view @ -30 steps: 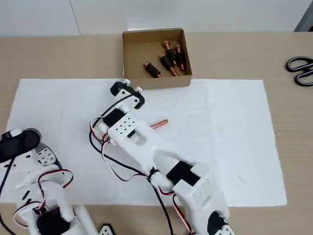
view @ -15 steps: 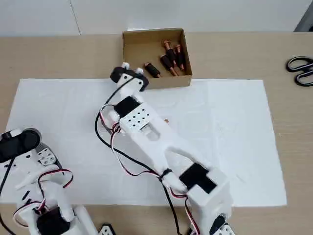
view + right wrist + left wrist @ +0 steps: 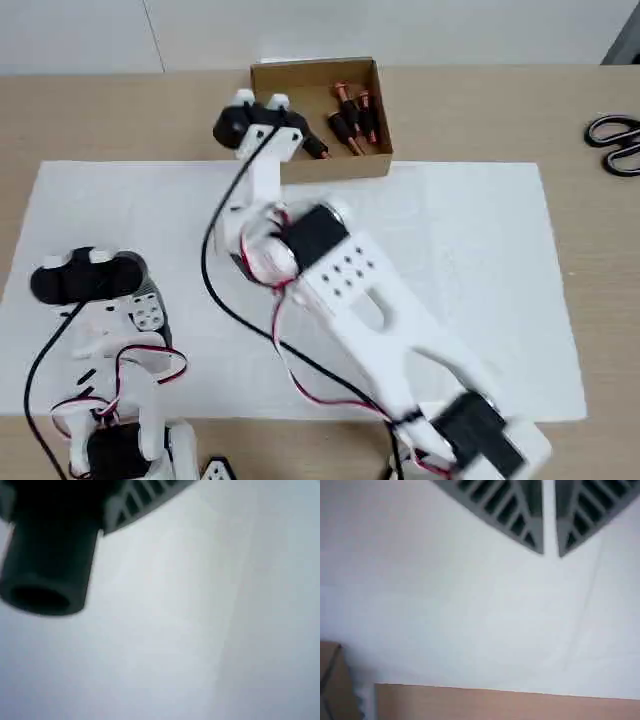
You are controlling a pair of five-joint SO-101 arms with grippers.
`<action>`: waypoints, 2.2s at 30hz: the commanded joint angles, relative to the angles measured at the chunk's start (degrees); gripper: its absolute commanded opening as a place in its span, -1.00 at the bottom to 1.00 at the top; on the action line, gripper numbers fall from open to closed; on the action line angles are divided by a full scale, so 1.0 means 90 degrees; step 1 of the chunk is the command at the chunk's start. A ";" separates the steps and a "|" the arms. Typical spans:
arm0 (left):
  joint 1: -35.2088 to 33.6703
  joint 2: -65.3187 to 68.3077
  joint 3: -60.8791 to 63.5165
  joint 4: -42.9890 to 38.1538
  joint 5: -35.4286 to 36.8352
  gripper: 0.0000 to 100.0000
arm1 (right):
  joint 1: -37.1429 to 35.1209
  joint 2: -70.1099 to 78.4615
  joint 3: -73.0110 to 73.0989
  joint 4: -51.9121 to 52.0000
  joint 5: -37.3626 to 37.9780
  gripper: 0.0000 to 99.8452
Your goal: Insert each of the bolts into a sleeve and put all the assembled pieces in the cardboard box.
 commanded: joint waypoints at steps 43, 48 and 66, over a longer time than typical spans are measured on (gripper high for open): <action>0.2735 0.7140 -0.5133 0.0967 -0.0020 -0.99 | 0.2926 -1.0554 1.0686 -0.6012 0.3106 -0.99; 0.3565 0.9241 -0.7077 0.2071 -0.0029 -0.99 | 0.4059 -1.0535 1.0647 -0.6217 0.3077 -0.99; 0.4357 1.3851 -1.0388 0.3722 -0.2042 -0.99 | 0.4938 -1.0584 1.0647 -0.6208 0.3057 -0.99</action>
